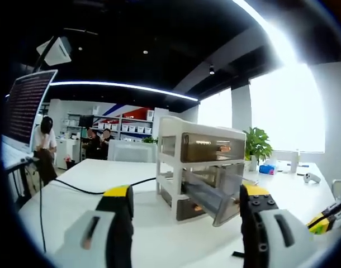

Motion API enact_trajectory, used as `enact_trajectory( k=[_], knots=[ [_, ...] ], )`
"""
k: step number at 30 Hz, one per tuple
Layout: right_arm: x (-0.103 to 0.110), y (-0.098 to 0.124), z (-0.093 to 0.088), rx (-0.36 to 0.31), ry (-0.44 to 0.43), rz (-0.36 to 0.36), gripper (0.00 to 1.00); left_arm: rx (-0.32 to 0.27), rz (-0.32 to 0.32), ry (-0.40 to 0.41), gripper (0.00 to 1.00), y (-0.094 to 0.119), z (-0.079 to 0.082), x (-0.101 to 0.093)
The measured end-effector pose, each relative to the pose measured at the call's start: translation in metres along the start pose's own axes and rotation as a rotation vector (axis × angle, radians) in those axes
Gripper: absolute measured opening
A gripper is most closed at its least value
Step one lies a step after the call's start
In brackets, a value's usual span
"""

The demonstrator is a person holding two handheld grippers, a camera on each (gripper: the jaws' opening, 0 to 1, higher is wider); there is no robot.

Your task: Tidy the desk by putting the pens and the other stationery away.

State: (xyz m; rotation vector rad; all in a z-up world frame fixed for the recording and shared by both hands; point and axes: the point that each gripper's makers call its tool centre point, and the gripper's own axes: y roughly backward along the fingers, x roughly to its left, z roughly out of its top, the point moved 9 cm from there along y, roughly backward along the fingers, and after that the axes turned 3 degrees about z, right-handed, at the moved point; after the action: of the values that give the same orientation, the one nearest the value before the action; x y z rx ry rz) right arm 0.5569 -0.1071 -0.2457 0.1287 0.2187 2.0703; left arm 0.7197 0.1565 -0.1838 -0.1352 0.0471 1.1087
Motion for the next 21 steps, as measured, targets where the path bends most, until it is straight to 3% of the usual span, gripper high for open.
enact_trajectory(
  k=[2,3,5,7,9,13,21],
  knots=[
    [-0.006,0.004,0.02,-0.047,-0.016,-0.048,0.1,0.003,0.003,0.001,0.78,0.0,0.0,0.0],
    [-0.009,0.005,0.034,-0.109,-0.06,-0.059,0.1,0.003,0.005,0.002,0.78,0.0,0.0,0.0],
    [-0.007,0.004,0.054,-0.166,-0.062,-0.021,0.1,-0.011,0.015,-0.008,0.78,0.001,0.0,0.0],
    [-0.006,-0.004,0.07,-0.129,0.033,-0.012,0.09,0.001,0.021,-0.024,0.78,0.0,-0.001,0.001],
    [-0.008,-0.012,0.087,-0.135,0.062,-0.014,0.09,0.001,0.019,-0.013,0.78,0.0,-0.001,0.001],
    [-0.006,-0.03,0.11,-0.096,0.086,0.102,0.1,-0.015,0.011,-0.002,0.78,0.001,0.002,0.001],
    [-0.017,-0.083,0.126,0.056,0.159,0.049,0.09,-0.006,0.002,-0.018,0.77,-0.001,-0.003,-0.006]
  ],
)
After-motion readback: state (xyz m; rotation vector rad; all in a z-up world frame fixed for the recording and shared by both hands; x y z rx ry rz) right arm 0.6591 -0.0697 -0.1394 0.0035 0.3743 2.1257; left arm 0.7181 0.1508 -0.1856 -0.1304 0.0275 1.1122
